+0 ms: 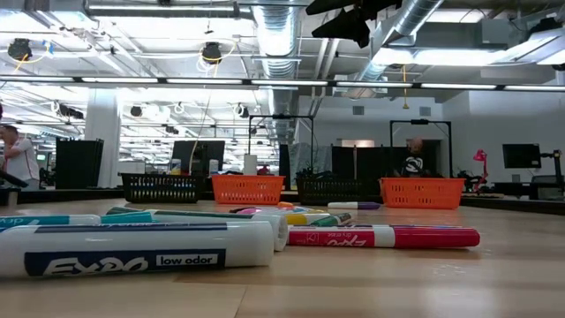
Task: Pick & Place Markers
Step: Put the pink marker pen into the left orange bin
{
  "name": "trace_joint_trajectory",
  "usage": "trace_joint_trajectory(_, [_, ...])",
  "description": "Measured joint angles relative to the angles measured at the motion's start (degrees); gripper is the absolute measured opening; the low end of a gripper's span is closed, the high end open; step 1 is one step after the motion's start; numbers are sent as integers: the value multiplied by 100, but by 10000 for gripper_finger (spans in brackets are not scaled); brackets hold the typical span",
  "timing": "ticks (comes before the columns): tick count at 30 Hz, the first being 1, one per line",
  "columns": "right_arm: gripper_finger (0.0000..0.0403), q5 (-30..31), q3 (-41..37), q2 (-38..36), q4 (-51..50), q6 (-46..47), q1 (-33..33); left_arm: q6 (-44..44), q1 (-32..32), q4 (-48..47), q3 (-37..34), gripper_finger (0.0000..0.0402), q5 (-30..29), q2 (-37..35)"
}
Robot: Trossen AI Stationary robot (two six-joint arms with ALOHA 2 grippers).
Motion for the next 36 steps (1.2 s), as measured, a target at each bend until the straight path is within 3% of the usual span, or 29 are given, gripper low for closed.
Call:
trace_joint_trajectory(13, [249, 0, 1, 0, -7, -2, 0, 1342, 2475, -398, 2, 61, -14, 2184])
trace_joint_trajectory(17, [249, 0, 0, 0, -8, -8, 0, 1845, 3058, -396, 11, 61, -435, 2578])
trace_joint_trajectory(25, [249, 44, 2, 0, -2, -308, -10, 2949, 3654, -415, 534, 61, -990, 3046])
trace_joint_trajectory(36, [249, 144, 0, 0, 85, -243, -39, 4762, 4419, -607, 1578, 60, -1078, 4040])
